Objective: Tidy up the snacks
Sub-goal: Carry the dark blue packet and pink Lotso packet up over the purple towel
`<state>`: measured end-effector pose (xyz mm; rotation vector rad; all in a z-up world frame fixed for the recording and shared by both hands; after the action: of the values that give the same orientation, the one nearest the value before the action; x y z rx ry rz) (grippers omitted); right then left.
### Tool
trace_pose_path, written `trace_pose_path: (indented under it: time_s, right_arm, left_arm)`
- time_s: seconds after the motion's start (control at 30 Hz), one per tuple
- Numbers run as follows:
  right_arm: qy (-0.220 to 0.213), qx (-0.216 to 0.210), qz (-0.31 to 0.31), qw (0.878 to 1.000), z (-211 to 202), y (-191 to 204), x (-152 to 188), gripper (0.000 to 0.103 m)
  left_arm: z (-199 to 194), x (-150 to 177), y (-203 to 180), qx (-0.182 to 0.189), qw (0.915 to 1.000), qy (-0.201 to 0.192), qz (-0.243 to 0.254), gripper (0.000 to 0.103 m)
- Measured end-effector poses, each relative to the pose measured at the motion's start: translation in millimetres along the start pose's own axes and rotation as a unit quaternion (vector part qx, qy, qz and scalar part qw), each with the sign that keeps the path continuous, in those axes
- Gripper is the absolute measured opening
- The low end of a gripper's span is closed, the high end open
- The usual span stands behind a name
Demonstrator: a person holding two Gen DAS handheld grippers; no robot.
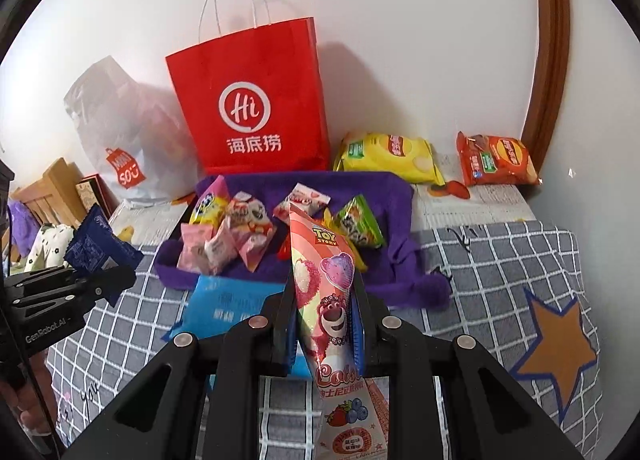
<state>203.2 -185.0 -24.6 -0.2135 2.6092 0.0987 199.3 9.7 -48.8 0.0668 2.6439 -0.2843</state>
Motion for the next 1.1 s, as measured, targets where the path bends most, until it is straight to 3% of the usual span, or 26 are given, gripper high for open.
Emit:
trace_pose_path:
  time_s: [0.63, 0.87, 1.0, 1.1]
  right_arm:
    - [-0.009, 0.003, 0.008, 1.000, 30.1, 3.0, -83.4, 0.021]
    - [-0.013, -0.006, 0.005, 1.000, 49.1, 11.3, -112.0, 0.021]
    - [-0.009, -0.013, 0.008, 1.000, 67.0, 12.1, -123.0, 0.021]
    - [0.002, -0.016, 0.010, 1.000, 85.3, 9.9, -123.6, 0.021]
  left_arm:
    - [20.2, -76.7, 22.0, -0.011, 0.9998, 0.005, -0.017, 0.014]
    - [32.7, -102.7, 25.4, -0.016, 0.9997, 0.001, -0.020, 0.014]
    - [43.8, -115.5, 28.7, -0.001, 0.9996, -0.003, -0.027, 0.014]
    - [61.1, -118.0, 33.6, -0.014, 0.9996, 0.000, -0.025, 0.014]
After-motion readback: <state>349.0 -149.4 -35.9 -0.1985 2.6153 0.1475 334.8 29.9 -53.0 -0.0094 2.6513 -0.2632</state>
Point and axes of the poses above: each gripper's, at about its wrist camera, not at the fingertips, and z roughly the way its jaws point, y to its left, x to its underside, the point moved 1 cm from there along z, roughly the way its jaws point, and after that the axes turned 12 degrees about y, right-handed, at the moved point
